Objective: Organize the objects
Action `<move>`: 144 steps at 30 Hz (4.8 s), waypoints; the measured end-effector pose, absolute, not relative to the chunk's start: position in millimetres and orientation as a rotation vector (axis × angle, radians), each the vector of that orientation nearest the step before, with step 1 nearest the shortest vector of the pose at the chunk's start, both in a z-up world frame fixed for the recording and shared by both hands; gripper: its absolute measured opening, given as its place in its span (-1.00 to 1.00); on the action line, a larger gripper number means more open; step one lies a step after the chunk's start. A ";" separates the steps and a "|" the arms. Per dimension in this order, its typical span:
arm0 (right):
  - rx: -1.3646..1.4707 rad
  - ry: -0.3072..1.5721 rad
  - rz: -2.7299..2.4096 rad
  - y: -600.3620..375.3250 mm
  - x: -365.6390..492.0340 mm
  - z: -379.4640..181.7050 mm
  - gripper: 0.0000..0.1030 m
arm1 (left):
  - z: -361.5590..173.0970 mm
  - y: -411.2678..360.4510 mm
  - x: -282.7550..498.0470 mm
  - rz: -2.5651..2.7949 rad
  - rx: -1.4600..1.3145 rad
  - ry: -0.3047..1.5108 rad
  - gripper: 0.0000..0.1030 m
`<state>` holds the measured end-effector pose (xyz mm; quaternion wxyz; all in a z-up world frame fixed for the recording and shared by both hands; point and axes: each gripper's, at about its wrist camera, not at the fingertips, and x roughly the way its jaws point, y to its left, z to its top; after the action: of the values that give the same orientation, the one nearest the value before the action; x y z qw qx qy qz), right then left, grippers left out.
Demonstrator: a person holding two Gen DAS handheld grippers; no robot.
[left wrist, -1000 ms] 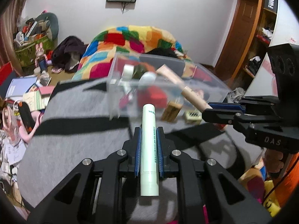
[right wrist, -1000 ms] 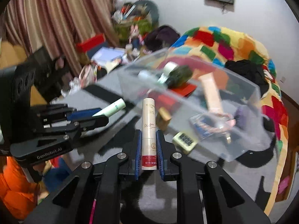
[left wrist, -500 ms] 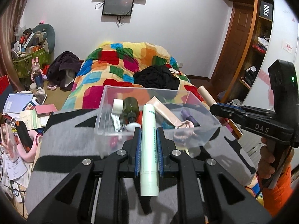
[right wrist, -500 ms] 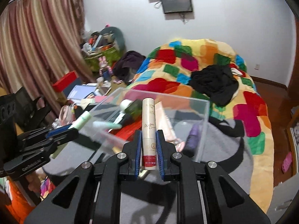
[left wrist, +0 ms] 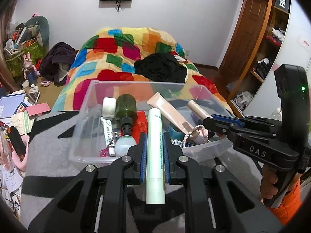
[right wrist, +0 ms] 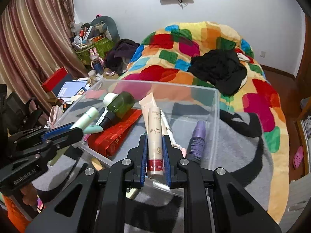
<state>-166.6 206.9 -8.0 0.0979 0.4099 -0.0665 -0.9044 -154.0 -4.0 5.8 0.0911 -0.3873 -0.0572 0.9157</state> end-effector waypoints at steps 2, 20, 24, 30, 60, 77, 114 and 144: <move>1.220 -0.176 -2.669 202.2 -167.6 -10.1 -0.73 | 5.4 -1.8 -155.8 2.713 -1.150 -0.171 -0.71; 1.137 -0.082 -2.684 188.7 -140.8 11.4 -0.36 | 29.0 0.0 -131.0 2.747 -1.055 -0.151 -0.48; 1.104 -0.072 -2.693 189.8 -125.1 16.0 -0.33 | 28.4 0.2 -120.4 2.744 -1.051 -0.143 -0.41; 1.111 -0.066 -2.680 189.7 -106.9 10.7 -0.29 | 5.7 2.9 -110.3 2.720 -1.122 -0.112 -0.37; 1.409 -0.145 -2.610 156.5 -130.9 -57.7 0.00 | -37.4 -16.0 -96.8 2.713 -1.230 -0.176 -0.56; 1.216 -0.193 -2.658 172.7 -101.3 -14.3 -0.27 | 6.6 -19.8 -83.8 2.757 -1.072 -0.209 -0.56; 1.203 -0.137 -2.685 189.9 -155.4 0.8 -0.25 | 16.1 5.8 -151.0 2.726 -1.098 -0.127 -0.55; 0.944 -0.063 -2.831 187.5 -72.5 21.6 0.53 | 23.4 -2.5 -70.1 2.860 -0.925 -0.144 0.54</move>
<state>-72.5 187.5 21.6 0.0781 0.3153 -0.0212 -0.9455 -70.1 -2.5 23.4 0.0663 -0.3068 -0.0477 0.9483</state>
